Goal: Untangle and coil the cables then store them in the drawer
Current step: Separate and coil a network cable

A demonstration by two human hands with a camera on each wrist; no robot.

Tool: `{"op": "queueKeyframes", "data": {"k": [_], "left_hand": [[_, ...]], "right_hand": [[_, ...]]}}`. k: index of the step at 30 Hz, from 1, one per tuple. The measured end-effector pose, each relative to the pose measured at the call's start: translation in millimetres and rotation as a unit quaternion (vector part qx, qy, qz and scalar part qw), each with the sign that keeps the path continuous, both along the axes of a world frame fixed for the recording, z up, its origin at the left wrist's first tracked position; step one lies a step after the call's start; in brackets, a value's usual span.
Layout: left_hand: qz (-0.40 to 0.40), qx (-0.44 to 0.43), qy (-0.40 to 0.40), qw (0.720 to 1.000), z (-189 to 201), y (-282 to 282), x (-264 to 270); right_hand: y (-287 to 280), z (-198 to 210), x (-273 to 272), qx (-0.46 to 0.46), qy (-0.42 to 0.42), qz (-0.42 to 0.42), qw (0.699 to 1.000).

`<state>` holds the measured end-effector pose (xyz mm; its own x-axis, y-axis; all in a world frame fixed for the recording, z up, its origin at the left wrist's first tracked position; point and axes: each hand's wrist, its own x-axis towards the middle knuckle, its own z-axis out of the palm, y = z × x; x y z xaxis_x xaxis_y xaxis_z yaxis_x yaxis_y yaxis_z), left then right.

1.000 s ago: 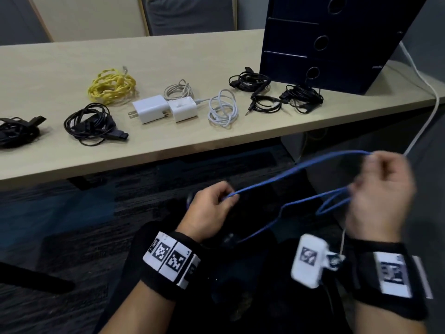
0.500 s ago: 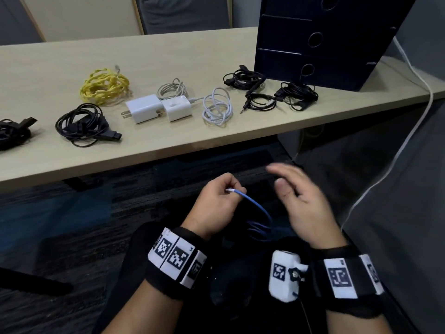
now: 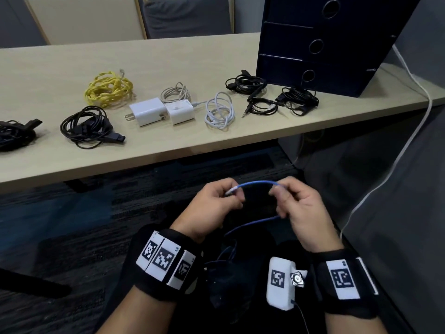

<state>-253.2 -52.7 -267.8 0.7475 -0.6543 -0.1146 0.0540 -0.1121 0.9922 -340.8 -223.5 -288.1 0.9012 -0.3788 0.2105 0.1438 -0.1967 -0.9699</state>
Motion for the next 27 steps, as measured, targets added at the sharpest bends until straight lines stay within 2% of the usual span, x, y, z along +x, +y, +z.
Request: {"op": "queueKeyframes", "data": {"k": [1,3,5,8,11,15,18,22,25,27], "left_hand": [[-0.045,-0.014,0.01,0.999,2.4,0.7,-3.5],[-0.115,-0.04,0.034,0.992,6.3,-1.3,-10.9],[-0.151,-0.085,0.064,0.983,6.6,-5.8,-16.2],[-0.16,-0.183,0.128,0.962,5.5,-6.4,-15.8],[-0.114,-0.277,0.185,0.936,2.9,-0.7,-8.4],[0.0,-0.365,0.224,0.904,10.9,1.9,1.4],[0.065,-0.409,0.253,0.874,17.6,2.8,9.3],[0.16,-0.392,0.216,0.88,14.3,4.8,19.9],[0.191,-0.352,0.186,0.897,10.2,9.7,25.6],[0.191,-0.355,0.184,0.897,10.5,10.9,25.1]], "right_hand": [[0.2,-1.7,4.4,0.009,-0.003,-0.046,0.999],[2.9,-6.1,11.5,0.002,-0.003,-0.086,0.996],[8.6,-10.2,16.2,-0.01,0.004,-0.076,0.997],[17.0,-14.5,20.9,-0.001,0.025,-0.043,0.999],[18.8,-20.5,19.2,-0.005,0.055,-0.038,0.998],[24.7,-30.3,11.2,0.009,0.109,-0.003,0.994],[33.6,-34.1,4.2,-0.059,0.163,0.05,0.984],[42.3,-21.5,-8.7,-0.177,0.178,0.124,0.96],[34.3,-6.6,-17.3,-0.204,0.12,0.088,0.968],[26.9,4.7,-20.1,-0.229,0.106,0.09,0.963]]}}
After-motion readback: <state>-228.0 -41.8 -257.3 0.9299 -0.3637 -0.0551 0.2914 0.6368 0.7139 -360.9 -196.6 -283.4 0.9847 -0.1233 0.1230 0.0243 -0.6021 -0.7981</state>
